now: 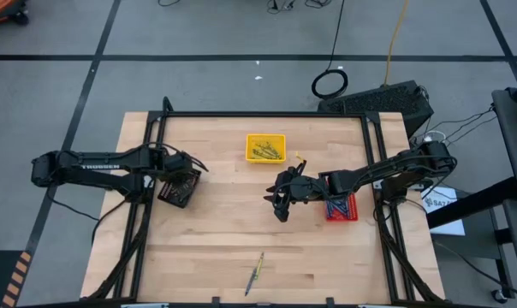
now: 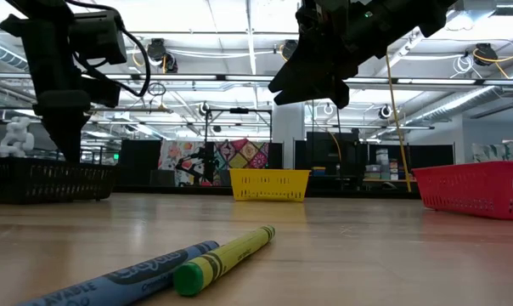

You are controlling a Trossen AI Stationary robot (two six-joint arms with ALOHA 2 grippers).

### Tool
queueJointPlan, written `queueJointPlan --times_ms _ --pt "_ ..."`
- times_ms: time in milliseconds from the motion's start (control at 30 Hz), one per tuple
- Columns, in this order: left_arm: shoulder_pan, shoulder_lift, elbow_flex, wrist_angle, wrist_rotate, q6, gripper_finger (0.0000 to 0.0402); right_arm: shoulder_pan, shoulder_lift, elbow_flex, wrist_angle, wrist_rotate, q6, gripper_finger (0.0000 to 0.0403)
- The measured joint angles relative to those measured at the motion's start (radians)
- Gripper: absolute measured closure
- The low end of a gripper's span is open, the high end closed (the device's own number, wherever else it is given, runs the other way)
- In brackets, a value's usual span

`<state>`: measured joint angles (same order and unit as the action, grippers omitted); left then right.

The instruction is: Sort crayons

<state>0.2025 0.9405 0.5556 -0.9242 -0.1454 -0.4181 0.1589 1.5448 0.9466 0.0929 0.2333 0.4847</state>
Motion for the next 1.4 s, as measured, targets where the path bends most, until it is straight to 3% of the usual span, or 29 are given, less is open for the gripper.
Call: queueJointPlan --times_ms 667,1400 --pt "0.000 0.000 0.000 0.008 -0.002 0.007 0.0274 0.000 0.000 0.000 0.000 0.000 -0.029 0.0284" --pt "0.000 0.000 0.000 0.419 -0.038 0.066 0.0274 -0.004 0.000 0.000 0.029 -0.001 -0.028 0.0284"
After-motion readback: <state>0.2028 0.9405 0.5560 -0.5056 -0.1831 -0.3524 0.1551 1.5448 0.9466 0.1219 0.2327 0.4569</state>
